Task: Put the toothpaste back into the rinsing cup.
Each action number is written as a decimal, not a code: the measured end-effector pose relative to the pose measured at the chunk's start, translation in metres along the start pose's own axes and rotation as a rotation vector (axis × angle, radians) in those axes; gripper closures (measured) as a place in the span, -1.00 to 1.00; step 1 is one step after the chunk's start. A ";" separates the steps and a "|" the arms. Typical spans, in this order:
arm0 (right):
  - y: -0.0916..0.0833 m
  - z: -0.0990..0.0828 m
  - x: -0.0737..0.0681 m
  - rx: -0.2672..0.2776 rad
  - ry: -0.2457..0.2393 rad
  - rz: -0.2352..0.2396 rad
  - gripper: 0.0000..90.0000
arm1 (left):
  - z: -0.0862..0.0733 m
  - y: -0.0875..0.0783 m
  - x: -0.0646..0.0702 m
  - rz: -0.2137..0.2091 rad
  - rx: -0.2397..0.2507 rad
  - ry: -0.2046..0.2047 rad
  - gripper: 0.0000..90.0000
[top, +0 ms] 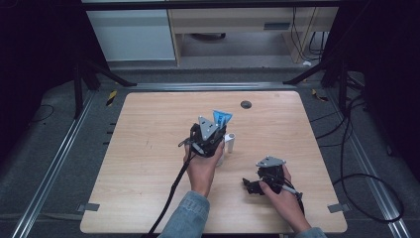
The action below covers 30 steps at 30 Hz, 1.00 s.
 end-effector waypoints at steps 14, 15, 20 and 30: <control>0.000 0.000 0.000 0.000 0.001 0.000 -0.99 | -0.003 0.002 0.000 0.000 -0.006 -0.002 0.60; 0.000 0.000 0.000 -0.001 0.002 0.000 -0.99 | -0.004 0.002 -0.001 0.000 -0.009 -0.004 0.60; 0.000 0.000 0.000 -0.001 0.002 0.000 -0.99 | -0.007 0.002 -0.002 0.001 -0.015 -0.008 0.60; 0.000 0.000 0.000 -0.001 0.004 0.001 -0.99 | -0.009 0.003 -0.004 0.002 -0.026 -0.015 0.60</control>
Point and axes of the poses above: each handheld gripper's, and its own axes: y roughly forward along the jaws, z roughly out of its top, x roughly to its right, the point moved 5 cm from there along y, roughly forward along the jaws, and after that the axes turned 2 degrees about y, right-handed, at the moved point
